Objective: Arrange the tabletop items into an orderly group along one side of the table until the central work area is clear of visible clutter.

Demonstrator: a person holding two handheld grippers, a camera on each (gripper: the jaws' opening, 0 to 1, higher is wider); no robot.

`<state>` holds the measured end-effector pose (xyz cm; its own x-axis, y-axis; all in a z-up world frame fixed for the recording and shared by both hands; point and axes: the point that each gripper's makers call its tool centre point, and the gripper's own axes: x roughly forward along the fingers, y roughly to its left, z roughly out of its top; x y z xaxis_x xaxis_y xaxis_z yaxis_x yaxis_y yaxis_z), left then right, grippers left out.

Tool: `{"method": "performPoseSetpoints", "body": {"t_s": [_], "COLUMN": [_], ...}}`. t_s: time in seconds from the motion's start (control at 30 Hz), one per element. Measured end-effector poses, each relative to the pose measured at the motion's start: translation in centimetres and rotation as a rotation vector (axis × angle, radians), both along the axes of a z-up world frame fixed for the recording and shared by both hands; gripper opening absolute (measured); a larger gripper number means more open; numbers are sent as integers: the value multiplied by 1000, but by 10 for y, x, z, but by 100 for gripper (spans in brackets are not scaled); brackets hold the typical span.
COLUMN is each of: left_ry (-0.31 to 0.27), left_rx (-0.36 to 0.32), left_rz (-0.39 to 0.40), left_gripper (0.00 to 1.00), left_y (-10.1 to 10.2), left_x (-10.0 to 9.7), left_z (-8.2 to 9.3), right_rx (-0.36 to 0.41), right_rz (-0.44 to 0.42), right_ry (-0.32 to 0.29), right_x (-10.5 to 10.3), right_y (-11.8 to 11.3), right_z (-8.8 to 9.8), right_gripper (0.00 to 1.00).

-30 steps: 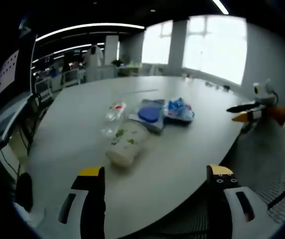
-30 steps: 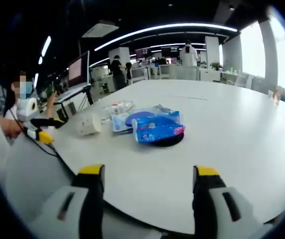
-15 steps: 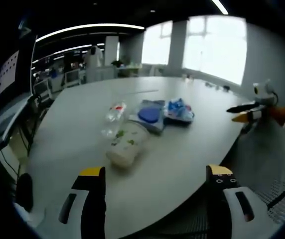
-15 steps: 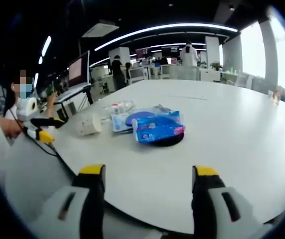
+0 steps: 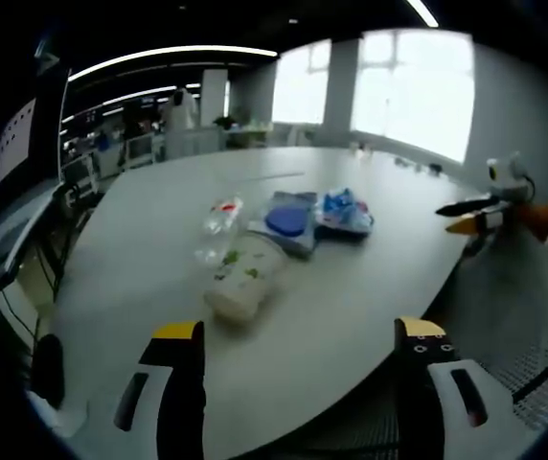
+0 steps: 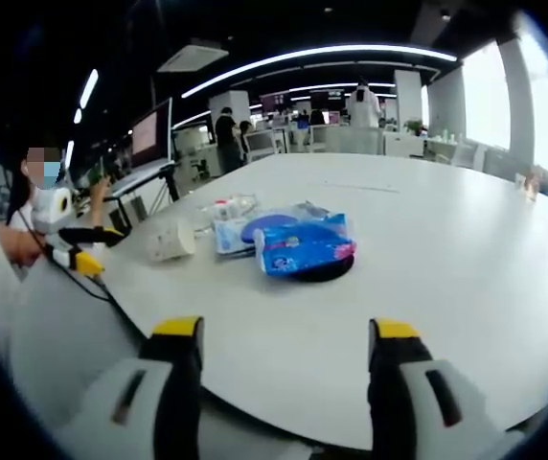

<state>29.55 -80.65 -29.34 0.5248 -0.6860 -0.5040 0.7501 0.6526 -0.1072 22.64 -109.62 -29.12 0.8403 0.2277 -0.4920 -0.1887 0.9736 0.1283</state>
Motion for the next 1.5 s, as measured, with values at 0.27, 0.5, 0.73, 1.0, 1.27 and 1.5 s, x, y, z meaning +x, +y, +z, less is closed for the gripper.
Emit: {"method": "performPoseSetpoints", "body": {"t_s": [0.27, 0.5, 0.73, 1.0, 1.27, 1.5], "left_ry": [-5, 0, 3, 11, 14, 9], "left_rx": [-2, 1, 1, -7, -7, 3], "left_rz": [2, 1, -2, 2, 0, 0], "left_gripper": [78, 77, 76, 76, 76, 76], "left_y": [1, 1, 1, 1, 1, 1], "left_x": [1, 0, 0, 0, 0, 0], "left_z": [0, 0, 0, 1, 1, 3], "right_rx": [2, 0, 4, 6, 9, 19], "right_rz": [1, 4, 4, 8, 10, 0], "right_ry": [2, 2, -2, -4, -11, -40], "right_x": [0, 0, 0, 1, 1, 7], "right_y": [1, 1, 1, 1, 1, -5], "right_z": [-1, -1, 0, 1, 3, 14], "right_gripper": [69, 68, 68, 69, 69, 69]}}
